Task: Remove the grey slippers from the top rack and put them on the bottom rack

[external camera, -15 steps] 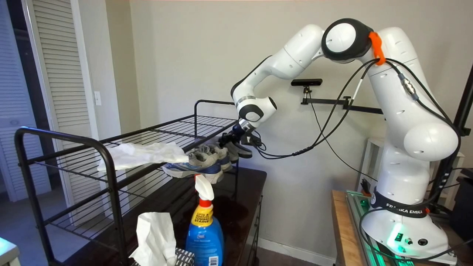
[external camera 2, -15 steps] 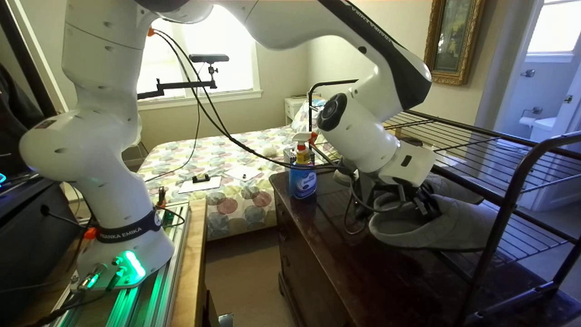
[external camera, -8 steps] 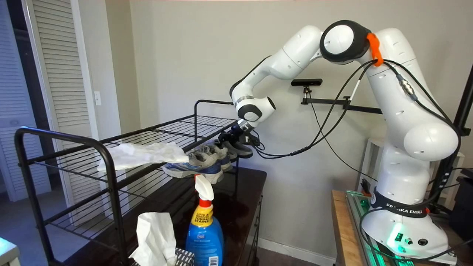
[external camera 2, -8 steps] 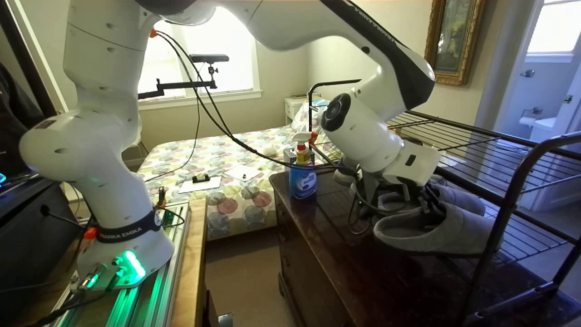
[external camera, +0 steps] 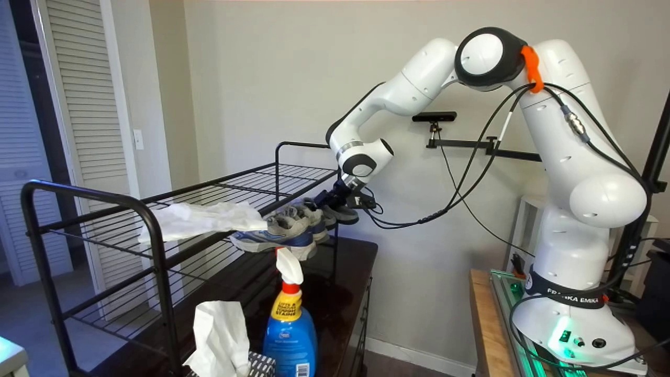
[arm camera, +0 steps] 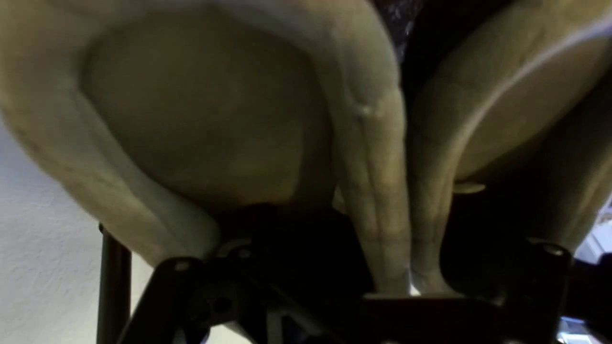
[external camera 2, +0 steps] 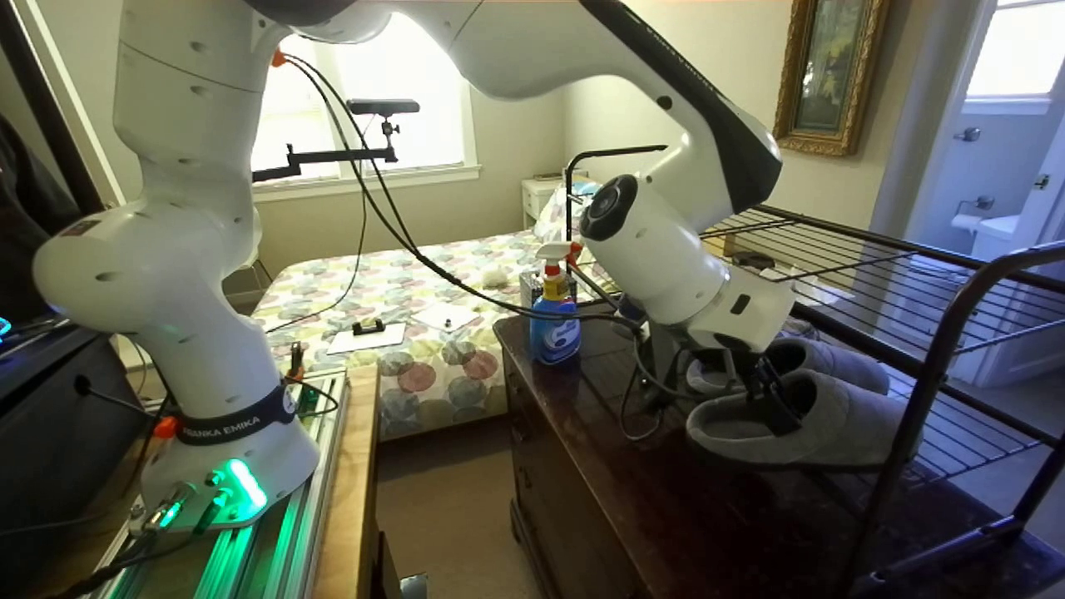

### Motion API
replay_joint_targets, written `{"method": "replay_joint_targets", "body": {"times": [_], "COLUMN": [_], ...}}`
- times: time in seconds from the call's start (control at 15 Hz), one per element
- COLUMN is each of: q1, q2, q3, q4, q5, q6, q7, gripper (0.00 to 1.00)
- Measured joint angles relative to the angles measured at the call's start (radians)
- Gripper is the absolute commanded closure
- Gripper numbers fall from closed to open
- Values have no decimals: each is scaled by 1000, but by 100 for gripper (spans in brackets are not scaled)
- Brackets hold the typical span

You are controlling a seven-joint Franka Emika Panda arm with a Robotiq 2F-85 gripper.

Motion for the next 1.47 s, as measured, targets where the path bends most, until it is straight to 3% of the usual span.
{"method": "replay_joint_targets", "body": {"times": [0.33,0.6,0.67,1.07,1.4,1.47], "q1": [-44,-67,-71,-71,-65,-64], "q2": [-83,-190,-213,-251,-251,-251], "q3": [29,22,20,19,23,24], "q4": [-162,-264,-280,-325,-326,-324], "q5": [-213,-304,-324,-457,-478,-478], "q6": [-10,-41,-50,-115,-120,-120], "q7": [80,93,104,290,386,390], "gripper": [0,0,20,63,98,99]}}
